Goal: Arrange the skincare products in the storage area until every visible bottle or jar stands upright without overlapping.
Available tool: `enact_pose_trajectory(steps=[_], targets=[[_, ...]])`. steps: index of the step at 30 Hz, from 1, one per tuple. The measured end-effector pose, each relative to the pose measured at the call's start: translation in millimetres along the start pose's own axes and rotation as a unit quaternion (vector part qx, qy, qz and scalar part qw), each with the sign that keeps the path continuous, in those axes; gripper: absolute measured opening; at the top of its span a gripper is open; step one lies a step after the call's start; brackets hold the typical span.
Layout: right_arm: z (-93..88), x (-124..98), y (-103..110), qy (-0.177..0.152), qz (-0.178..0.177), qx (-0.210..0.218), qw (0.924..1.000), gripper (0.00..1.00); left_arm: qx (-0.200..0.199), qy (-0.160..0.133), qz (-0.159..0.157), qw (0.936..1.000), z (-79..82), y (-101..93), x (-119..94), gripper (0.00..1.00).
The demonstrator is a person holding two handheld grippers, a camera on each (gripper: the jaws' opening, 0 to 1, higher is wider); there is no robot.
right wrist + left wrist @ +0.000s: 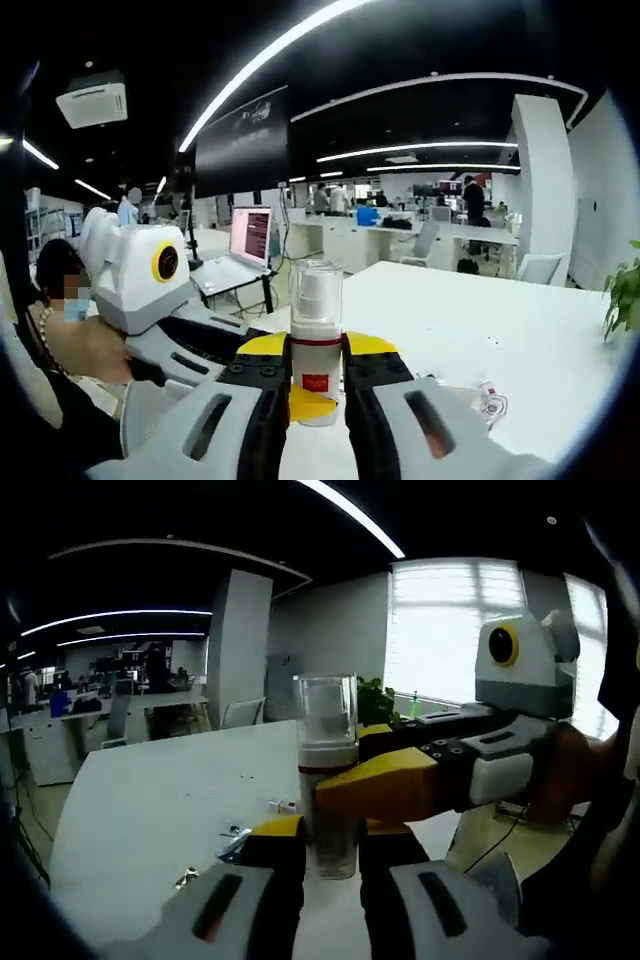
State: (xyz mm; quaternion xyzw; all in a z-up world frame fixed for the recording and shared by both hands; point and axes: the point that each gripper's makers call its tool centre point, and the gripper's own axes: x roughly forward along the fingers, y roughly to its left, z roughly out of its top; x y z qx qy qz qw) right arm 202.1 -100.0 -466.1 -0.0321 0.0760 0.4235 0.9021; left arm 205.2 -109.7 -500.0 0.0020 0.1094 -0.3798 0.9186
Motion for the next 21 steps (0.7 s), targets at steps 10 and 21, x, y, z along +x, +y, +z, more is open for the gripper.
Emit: enact_pose_trajectory(steps=[10,21], targets=[[-3.8,-22.7,5.7,0.041,0.140,-0.090,0.9852,0.25,0.022,0.004,-0.118,0.9927,-8.0,-32.3,1.6,0.19],[-0.5,-49.1,6.8,0.076,0.220,-0.139,0.9626,0.31,0.075,0.021,-0.227,0.9709,-22.8,-75.3,3.0,0.19]])
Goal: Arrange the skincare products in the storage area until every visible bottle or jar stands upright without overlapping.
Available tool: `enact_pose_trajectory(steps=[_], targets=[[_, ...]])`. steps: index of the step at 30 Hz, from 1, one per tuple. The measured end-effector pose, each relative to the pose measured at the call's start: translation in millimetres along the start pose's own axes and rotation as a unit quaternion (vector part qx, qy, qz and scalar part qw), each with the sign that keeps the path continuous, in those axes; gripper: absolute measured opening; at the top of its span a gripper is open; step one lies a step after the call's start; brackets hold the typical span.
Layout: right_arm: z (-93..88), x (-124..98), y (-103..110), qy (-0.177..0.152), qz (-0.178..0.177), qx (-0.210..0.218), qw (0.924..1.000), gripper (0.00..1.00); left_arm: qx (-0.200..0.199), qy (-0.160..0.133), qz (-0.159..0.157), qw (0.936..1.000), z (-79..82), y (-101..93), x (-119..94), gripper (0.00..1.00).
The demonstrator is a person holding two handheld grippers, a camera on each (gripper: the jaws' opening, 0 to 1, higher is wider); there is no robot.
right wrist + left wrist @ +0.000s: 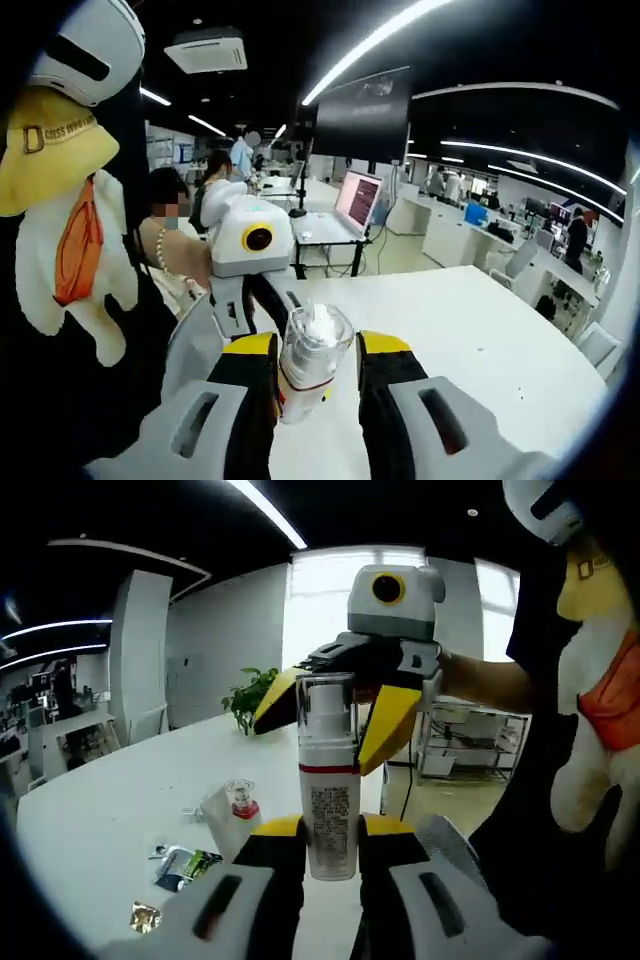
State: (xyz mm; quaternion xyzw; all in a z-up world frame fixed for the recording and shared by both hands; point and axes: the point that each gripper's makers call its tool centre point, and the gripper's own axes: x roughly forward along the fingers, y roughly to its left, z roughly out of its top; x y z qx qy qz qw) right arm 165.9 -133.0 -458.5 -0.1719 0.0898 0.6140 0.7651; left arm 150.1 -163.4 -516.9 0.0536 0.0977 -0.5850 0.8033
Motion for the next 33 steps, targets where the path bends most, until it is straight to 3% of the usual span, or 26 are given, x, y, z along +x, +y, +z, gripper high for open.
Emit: enact_pose_trajectory(steps=[4,10,12,16,27,33], targets=[[-4.4,-7.4,11.2,0.024,0.037,-0.016,0.9989,0.28,-0.005,-0.004,-0.011,0.9999,0.8,-5.3,4.0,0.19],[-6.5,-15.8,24.7,0.042,0.098,-0.023,0.9940,0.24,0.000,-0.008,-0.052,0.9986,1.3,-17.9,5.8,0.19],[-2.7,-16.4,30.5,0.032,0.118,-0.020,0.9923,0.21,0.000,-0.005,-0.058,0.9983,0.5,-19.1,6.5,0.19],[-2.3,-15.6,32.6,0.028,0.123,-0.005,0.9921,0.19,0.005,-0.006,-0.064,0.9980,0.3,-19.4,8.4,0.19],[-12.4,-17.8,38.9,0.030,0.133,-0.025,0.9903,0.18,0.000,0.008,-0.049,0.9988,-10.4,-13.8,17.5,0.24],[-37.2,-20.4,25.1,0.039,0.116,-0.010,0.9925,0.18,-0.007,0.013,-0.015,0.9998,-19.4,-1.8,18.8,0.27]])
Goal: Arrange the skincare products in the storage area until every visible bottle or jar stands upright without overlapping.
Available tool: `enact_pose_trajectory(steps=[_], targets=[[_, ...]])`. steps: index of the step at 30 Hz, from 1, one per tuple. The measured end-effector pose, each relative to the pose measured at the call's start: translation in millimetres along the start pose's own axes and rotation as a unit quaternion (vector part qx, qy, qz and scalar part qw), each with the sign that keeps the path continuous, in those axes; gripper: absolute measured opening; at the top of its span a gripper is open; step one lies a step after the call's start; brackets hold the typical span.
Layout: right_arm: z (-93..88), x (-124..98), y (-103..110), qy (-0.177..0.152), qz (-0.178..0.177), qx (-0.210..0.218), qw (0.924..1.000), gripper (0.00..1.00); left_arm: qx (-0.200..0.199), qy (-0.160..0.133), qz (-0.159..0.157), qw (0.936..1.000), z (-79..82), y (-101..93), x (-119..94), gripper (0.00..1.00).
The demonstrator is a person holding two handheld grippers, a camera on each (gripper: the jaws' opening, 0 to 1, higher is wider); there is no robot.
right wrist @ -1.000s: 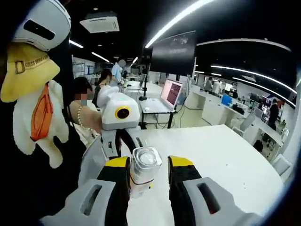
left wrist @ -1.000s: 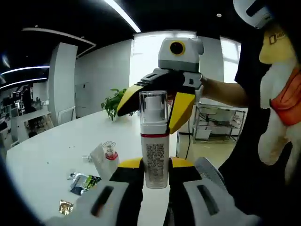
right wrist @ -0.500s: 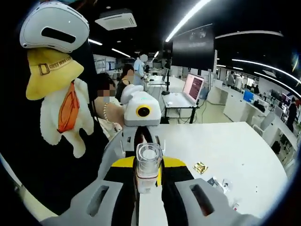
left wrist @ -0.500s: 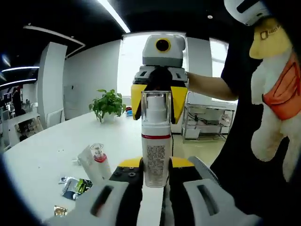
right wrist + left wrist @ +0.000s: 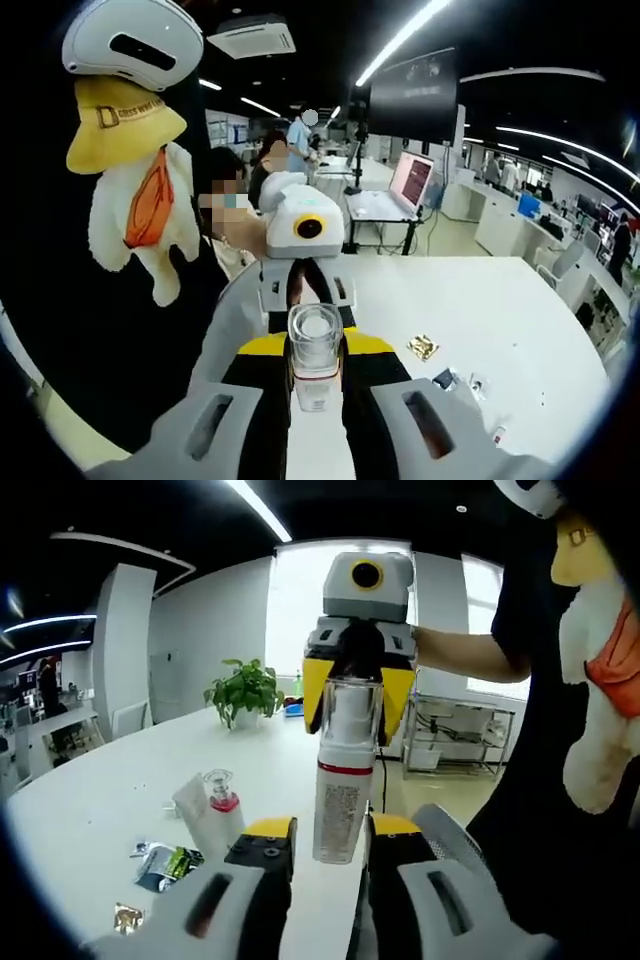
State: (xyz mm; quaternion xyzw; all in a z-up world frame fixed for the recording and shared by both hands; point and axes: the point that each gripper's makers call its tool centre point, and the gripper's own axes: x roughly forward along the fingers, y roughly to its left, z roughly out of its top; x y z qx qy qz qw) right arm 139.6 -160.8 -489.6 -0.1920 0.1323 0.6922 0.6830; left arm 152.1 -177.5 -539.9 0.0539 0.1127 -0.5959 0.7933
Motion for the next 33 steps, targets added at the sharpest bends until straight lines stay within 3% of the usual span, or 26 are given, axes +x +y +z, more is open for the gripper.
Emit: enact_pose_trajectory(steps=[5,14,19,33], targets=[[-26.3,-0.3,-12.3,-0.003,-0.019,0.034,0.9992,0.18,-0.003,0.003,0.002,1.0000,-3.6,-0.6,-2.7,0.30],[-59.5,0.6,-29.3,0.003,-0.046,0.049,0.9977,0.18,-0.014,0.017,0.016,0.9996,-17.2,0.3,-4.9,0.34],[-77.6,-1.3,-43.5,0.003,-0.084,0.053,0.9951,0.18,-0.019,0.025,0.022,0.9993,-23.8,-0.5,-7.2,0.42],[-125.8,6.3,-61.7,0.001,-0.089,0.072,0.9934,0.18,-0.052,0.049,0.064,0.9954,-45.3,12.2,-16.8,0.61]])
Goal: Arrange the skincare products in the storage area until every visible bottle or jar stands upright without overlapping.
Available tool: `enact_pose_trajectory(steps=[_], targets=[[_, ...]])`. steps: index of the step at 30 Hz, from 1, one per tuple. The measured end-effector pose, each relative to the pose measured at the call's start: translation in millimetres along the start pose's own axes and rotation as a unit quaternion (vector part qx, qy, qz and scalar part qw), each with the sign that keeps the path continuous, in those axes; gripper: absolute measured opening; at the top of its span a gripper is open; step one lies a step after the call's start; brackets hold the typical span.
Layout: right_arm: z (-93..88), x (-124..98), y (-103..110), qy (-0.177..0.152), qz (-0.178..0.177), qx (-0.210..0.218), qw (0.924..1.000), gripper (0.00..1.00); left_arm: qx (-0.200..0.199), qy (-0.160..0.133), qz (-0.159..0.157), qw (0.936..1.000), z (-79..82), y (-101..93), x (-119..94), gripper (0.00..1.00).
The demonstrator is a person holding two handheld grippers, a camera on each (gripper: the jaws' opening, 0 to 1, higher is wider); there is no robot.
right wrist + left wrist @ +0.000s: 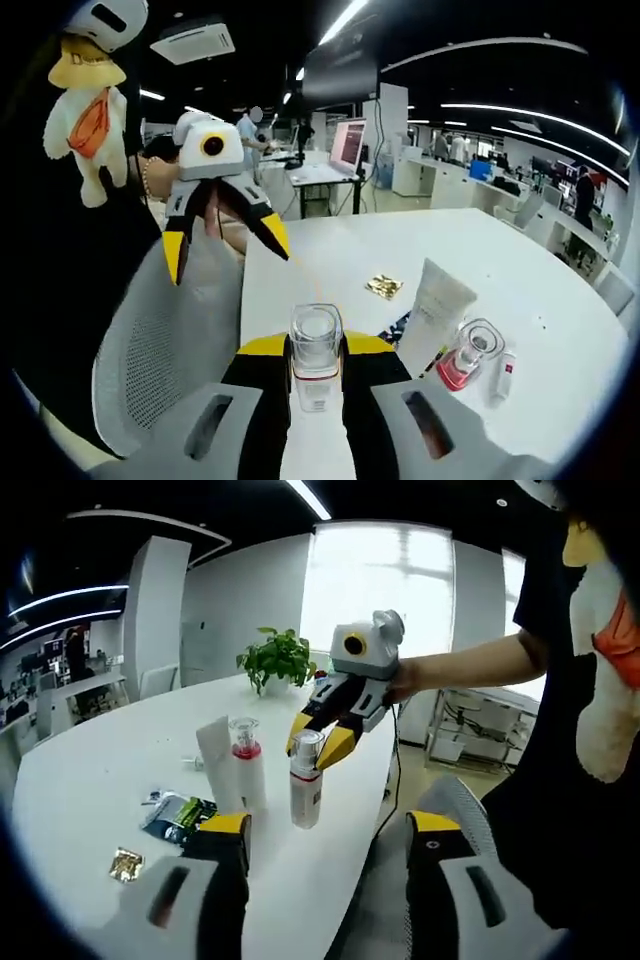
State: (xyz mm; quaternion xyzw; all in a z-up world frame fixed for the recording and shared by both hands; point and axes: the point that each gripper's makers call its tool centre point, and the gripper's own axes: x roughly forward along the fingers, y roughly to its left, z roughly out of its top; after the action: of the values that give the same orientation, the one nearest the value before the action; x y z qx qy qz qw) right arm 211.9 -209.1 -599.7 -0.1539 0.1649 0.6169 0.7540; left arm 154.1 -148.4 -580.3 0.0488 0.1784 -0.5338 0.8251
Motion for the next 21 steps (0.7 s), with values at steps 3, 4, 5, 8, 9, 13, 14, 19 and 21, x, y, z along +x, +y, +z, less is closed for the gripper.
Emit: enact_pose_trajectory(steps=[3,4,5,8,9,13,14,19,21], targets=[[-11.5,4.6,-6.3,-0.002,0.000,0.008,1.0000,0.18,-0.006,0.006,0.010,0.9999,-4.2,6.7,-2.1,0.62],[-17.1,6.8,-9.3,-0.003,-0.002,0.012,0.9999,0.18,-0.007,0.009,0.014,0.9998,-5.7,8.9,-2.9,0.62],[-20.4,7.8,-10.7,-0.002,-0.001,0.015,0.9999,0.18,-0.009,0.011,0.017,0.9998,-6.4,9.7,-3.3,0.63],[-32.8,12.2,-16.0,0.003,-0.007,0.018,0.9998,0.18,-0.008,0.022,0.030,0.9993,-10.7,15.5,-6.1,0.66],[-35.5,13.1,-17.3,0.003,-0.008,0.018,0.9998,0.18,-0.007,0.024,0.034,0.9991,-11.4,17.0,-6.7,0.66],[-50.6,16.5,-22.1,0.016,-0.005,0.012,0.9998,0.18,-0.007,0.023,0.049,0.9985,-11.6,23.3,-6.9,0.72],[-53.7,16.5,-24.4,0.017,-0.004,0.011,0.9998,0.18,-0.011,0.023,0.053,0.9983,-11.2,26.2,-5.6,0.73],[-58.4,16.0,-29.6,0.013,-0.006,0.000,0.9999,0.18,-0.017,0.018,0.058,0.9980,-7.1,31.9,0.8,0.74],[-58.7,15.5,-31.8,0.013,-0.005,-0.005,0.9999,0.18,-0.020,0.018,0.059,0.9979,-5.6,32.6,4.1,0.75]])
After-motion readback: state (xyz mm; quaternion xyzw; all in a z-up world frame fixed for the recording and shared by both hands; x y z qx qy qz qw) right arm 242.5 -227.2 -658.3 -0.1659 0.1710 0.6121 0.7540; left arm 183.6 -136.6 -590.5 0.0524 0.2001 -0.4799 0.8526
